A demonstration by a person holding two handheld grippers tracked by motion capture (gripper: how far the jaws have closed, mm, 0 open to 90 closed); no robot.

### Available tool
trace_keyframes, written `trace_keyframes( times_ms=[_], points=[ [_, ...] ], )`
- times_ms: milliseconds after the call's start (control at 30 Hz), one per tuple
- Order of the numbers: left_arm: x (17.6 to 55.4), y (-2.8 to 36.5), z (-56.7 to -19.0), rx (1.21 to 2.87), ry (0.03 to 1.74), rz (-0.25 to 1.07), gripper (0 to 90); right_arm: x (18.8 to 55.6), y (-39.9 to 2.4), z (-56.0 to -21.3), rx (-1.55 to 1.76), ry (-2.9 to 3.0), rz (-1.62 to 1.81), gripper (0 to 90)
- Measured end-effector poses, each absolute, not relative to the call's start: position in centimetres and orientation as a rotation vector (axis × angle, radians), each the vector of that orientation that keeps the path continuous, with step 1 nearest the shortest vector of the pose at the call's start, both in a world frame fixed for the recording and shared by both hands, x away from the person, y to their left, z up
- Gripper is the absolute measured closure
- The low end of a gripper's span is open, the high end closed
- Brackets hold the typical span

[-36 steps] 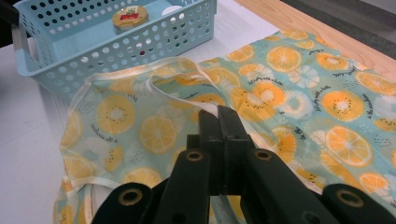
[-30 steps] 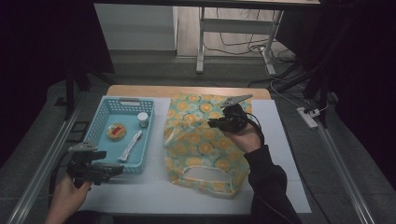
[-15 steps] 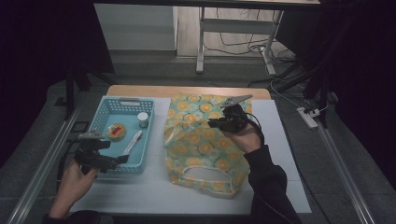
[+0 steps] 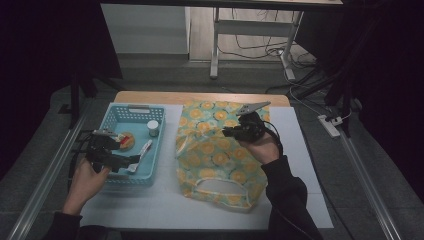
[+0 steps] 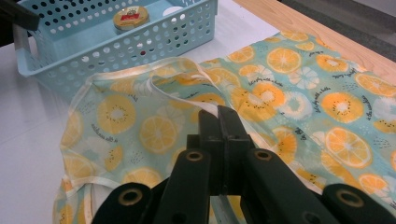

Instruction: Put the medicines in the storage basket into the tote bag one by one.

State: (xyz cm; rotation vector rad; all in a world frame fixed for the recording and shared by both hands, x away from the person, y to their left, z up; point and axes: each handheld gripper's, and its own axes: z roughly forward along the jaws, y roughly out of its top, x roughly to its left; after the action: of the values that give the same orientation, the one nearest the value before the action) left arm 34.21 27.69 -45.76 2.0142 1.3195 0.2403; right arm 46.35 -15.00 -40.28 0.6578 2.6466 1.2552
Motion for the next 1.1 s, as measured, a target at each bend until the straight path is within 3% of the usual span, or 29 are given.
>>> trace_keyframes(
  times_ms=[1100],
  points=[
    [42.1, 30.2, -49.1, 2.057, 1.462, 0.267, 0.6, 46.4, -15.1, -40.4, 0.653, 2.654, 1.252, 90.0]
  ],
)
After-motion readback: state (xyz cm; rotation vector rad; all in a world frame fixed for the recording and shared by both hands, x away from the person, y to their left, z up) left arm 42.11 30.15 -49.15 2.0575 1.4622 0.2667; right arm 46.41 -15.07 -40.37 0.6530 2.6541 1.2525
